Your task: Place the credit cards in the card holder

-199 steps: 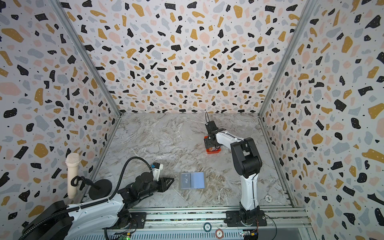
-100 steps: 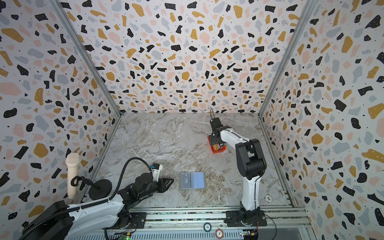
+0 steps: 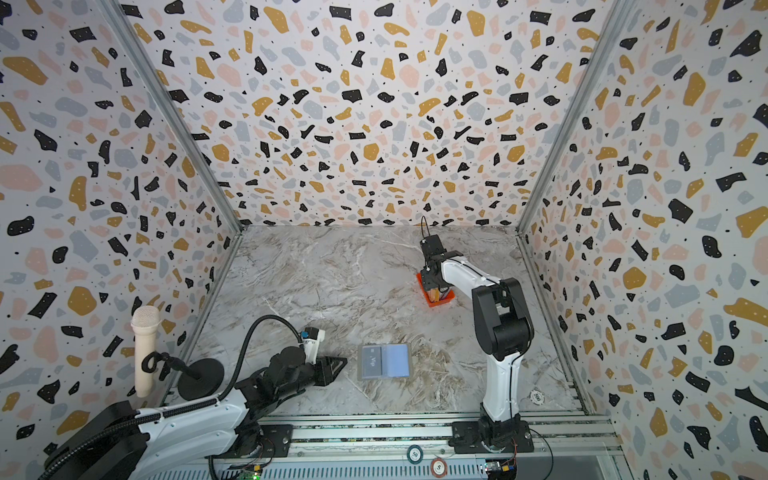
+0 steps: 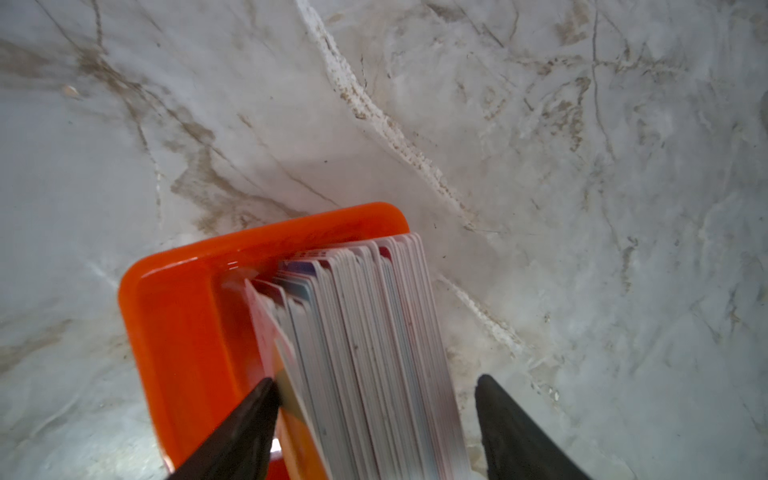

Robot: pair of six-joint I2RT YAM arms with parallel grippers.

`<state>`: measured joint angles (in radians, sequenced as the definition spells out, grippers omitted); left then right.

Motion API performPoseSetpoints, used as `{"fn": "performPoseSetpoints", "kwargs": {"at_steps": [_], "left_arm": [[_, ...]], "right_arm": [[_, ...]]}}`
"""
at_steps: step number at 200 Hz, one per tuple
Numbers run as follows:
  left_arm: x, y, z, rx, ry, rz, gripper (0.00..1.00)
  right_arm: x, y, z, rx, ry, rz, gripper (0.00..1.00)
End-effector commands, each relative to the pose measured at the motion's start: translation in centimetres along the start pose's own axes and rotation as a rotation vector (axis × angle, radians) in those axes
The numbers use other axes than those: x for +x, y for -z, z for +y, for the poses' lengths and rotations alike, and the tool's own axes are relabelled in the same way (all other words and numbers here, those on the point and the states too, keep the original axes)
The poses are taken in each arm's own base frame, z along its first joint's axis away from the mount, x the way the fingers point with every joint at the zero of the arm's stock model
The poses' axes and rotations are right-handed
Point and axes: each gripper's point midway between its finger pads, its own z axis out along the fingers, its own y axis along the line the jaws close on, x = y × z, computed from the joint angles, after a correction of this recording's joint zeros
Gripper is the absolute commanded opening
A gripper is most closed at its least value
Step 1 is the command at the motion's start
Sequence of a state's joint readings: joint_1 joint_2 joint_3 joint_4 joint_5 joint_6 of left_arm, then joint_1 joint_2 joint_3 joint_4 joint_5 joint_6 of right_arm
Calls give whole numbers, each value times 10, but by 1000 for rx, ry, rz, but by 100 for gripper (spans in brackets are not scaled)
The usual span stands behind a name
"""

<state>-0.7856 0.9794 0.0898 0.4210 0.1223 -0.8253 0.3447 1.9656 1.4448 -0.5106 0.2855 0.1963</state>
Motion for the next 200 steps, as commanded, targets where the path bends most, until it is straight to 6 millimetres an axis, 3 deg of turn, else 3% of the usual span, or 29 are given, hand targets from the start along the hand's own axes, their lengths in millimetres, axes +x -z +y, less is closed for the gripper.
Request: {"fn": "performPoseSetpoints", "kwargs": {"at_steps": [1,50,87,115,126,153,200], "left_arm": [[-6,1,-3,16,-6,-29,39],[-5,1,-1,14,-4,-27,39],[-4,1,0,11,-3,-28,39],[-4,1,1,9,-4,-25,39],[-4,1,1,8,-4,-27,39],[-4,2,2,9,-2,-27,39],[-4,2,3,7,-3,-29,39]], "right_arm": [[-25,35,-8,14,-21,-79,73],[-26,37,-1,15,-2,-79,68],[-23,33,7,2,9,-71,50],[-21,30,13,-10,19,-61,49],[-22,30,14,-13,17,-66,54],[-27,37,18,-17,27,-101,82],[-10,14,11,-5,30,-26,88]]}}
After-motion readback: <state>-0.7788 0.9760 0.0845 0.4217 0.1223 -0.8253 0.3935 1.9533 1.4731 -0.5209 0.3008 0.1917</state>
